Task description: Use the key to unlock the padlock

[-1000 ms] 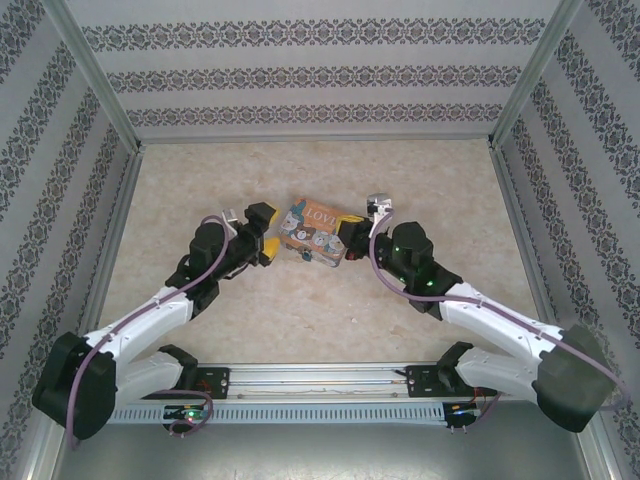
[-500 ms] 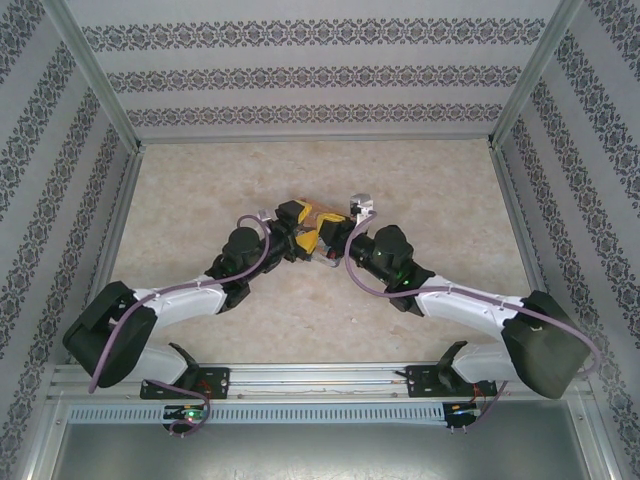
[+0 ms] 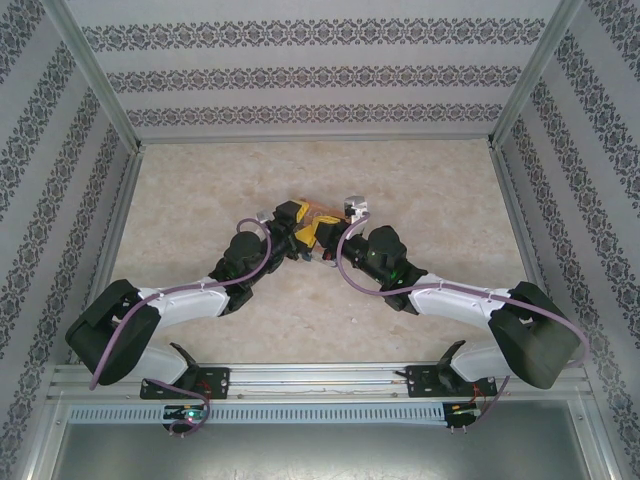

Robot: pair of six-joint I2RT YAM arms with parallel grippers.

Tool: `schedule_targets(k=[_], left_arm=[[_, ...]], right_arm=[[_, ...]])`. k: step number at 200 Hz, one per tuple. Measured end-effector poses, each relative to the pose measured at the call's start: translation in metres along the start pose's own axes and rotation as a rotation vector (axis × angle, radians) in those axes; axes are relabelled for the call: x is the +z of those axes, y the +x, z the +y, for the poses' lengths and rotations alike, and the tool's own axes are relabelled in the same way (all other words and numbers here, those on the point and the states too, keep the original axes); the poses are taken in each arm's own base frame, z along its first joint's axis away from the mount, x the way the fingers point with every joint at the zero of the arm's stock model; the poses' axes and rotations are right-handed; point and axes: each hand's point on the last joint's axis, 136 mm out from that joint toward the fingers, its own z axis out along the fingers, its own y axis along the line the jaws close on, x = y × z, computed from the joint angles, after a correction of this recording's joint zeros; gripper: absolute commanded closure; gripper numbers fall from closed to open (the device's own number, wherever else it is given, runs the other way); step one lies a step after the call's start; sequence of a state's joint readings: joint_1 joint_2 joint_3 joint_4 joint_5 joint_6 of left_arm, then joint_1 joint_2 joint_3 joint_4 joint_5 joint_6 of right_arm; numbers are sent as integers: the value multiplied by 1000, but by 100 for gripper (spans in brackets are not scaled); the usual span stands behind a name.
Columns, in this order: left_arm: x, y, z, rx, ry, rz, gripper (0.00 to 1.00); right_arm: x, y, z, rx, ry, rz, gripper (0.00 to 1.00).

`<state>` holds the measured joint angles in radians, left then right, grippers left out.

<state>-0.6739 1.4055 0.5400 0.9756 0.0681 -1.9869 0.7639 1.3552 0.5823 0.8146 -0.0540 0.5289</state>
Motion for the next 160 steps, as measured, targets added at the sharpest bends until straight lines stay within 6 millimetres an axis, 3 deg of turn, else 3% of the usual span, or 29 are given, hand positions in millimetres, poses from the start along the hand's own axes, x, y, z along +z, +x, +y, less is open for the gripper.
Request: schedule_targets(k=[85,160], left_arm=[[-2,-5,4,-4,-1,-22,66],[-2,-5,4,-5,-1,-23,75]], right_arm=[[-4,-8,5,-1,-12,-20,100],[-5,-8,9,-2,-21,-22,100]])
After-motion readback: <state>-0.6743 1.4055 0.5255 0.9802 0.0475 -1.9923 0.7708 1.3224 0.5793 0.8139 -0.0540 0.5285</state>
